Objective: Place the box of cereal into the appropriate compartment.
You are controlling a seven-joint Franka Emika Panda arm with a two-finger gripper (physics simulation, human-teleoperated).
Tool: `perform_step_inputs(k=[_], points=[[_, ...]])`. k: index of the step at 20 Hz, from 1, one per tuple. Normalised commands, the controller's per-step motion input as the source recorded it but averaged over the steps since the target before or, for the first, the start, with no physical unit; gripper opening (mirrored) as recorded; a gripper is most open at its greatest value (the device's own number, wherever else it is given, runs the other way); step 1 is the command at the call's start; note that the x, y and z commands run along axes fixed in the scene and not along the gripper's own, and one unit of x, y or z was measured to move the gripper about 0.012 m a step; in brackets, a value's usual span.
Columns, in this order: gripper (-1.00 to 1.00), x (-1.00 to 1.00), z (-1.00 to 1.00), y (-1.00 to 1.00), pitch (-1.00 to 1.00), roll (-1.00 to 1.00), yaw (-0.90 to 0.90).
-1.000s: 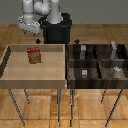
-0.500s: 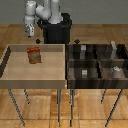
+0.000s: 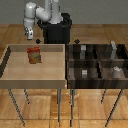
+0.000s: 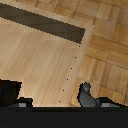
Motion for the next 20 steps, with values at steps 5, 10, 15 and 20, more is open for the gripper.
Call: perform_step_inputs(k=[5,10,15,20], points=[[1.00,0.20,0.20,0.00,0.00,0.00,0.00],[1.00,1.00,0.00,0.00,0.00,0.00,0.00],[1.00,0.20,0.60,0.00,0.00,0.00,0.00],[1.00,0.00,0.20,0.40,0.00,0.00,0.00]])
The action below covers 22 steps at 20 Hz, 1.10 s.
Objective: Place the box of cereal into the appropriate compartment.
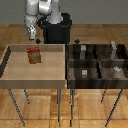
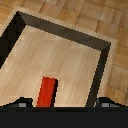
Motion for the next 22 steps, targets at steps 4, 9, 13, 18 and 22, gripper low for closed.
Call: perform_step_inputs(k=[4,9,13,18,22], points=[[1.00,0.25,0.00,0.25,0.00,0.00,0.00],[1.00,0.20,0.00,0.00,0.00,0.00,0.00],[1.00,0.00,0.00,0.00,0.00,0.00,0.00],[1.00,0.00,-0.80,0.00,0.00,0.00,0.00],[1.00,0.25,0.00,0.00,0.00,0.00,0.00]])
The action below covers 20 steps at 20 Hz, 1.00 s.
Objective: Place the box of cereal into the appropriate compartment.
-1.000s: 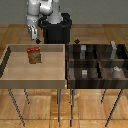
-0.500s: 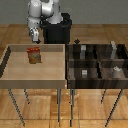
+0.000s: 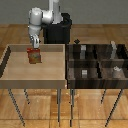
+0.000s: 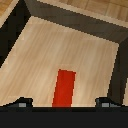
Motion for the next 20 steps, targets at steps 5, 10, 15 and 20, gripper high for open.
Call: perform_step_inputs(k=[5,10,15,20], points=[[1.00,0.00,-0.60,0.00,0.00,0.00,0.00],[-1.00,0.00,-0.60,0.00,0.00,0.00,0.00],[-1.00,0.00,0.00,0.00,0.00,0.00,0.00],[-1.00,0.00,0.00,0.00,0.00,0.00,0.00]])
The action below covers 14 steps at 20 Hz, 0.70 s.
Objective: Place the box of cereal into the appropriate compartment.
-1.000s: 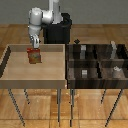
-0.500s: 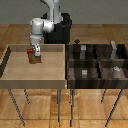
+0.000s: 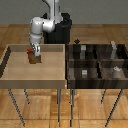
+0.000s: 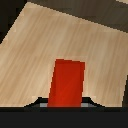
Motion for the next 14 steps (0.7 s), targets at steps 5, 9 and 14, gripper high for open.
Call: perform_step_inputs(k=[5,9,14], points=[[-1.00,0.00,0.60,0.00,0.00,0.00,0.00],[-1.00,0.00,1.00,0.00,0.00,0.00,0.00],[-1.00,0.00,1.00,0.00,0.00,0.00,0.00]])
